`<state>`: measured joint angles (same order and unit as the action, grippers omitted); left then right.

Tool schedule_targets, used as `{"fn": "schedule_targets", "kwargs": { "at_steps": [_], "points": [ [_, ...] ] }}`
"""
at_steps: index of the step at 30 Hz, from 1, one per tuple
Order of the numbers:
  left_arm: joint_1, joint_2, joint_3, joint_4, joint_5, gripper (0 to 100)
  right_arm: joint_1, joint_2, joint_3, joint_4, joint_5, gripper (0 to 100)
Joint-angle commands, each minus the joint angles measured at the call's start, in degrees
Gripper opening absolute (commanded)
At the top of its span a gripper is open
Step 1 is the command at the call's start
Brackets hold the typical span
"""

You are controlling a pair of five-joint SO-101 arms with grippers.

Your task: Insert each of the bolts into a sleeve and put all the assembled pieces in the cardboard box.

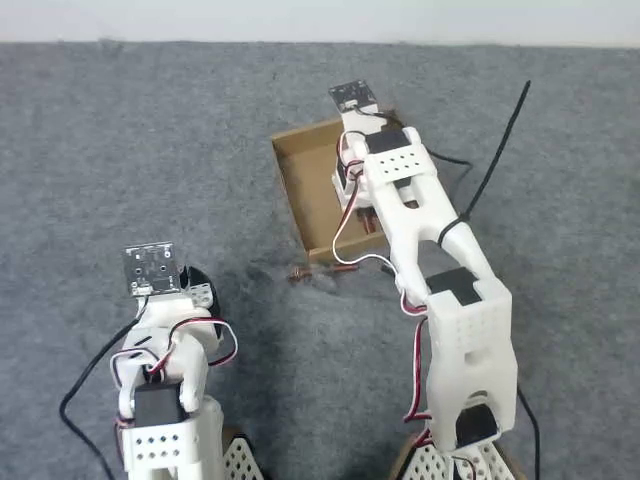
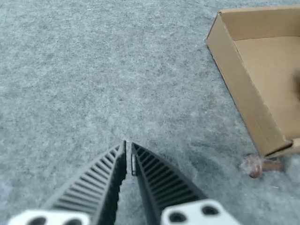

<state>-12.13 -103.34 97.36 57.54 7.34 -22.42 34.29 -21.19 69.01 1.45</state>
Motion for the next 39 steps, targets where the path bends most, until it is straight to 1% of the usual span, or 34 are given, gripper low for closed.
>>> {"fn": "schedule_targets", "kwargs": {
  "at_steps": [1,5,7,14,21,24,29,35,39],
  "points": [
    [-0.4,-1.0,-0.8,0.2,-0.6,1,-0.8,-2.7,-4.0,0.4,1.0,13.0],
    [-0.4,-1.0,-0.8,0.2,-0.6,1,-0.8,-5.6,-4.3,0.7,0.8,8.0],
    [-0.4,-1.0,-0.8,0.2,-0.6,1,-0.7,-8.3,-4.5,3.6,0.8,6.2],
    [-0.4,-1.0,-0.8,0.2,-0.6,1,-0.7,-18.7,-4.3,18.7,1.1,5.5],
    [-0.4,-1.0,-0.8,0.2,-0.6,1,-0.9,-21.5,-4.0,34.1,0.9,5.5],
    [-0.4,-1.0,-0.8,0.2,-0.6,1,-0.5,-23.5,0.9,33.7,0.7,5.5],
    [-0.4,-1.0,-0.8,0.2,-0.6,1,-1.4,-30.6,14.9,33.2,1.0,5.6],
    [-0.4,-1.0,-0.8,0.2,-0.6,1,-1.4,-38.5,25.5,27.2,1.1,5.9],
    [-0.4,-1.0,-0.8,0.2,-0.6,1,0.3,-39.3,29.9,24.6,1.2,5.9]
  ]
}}
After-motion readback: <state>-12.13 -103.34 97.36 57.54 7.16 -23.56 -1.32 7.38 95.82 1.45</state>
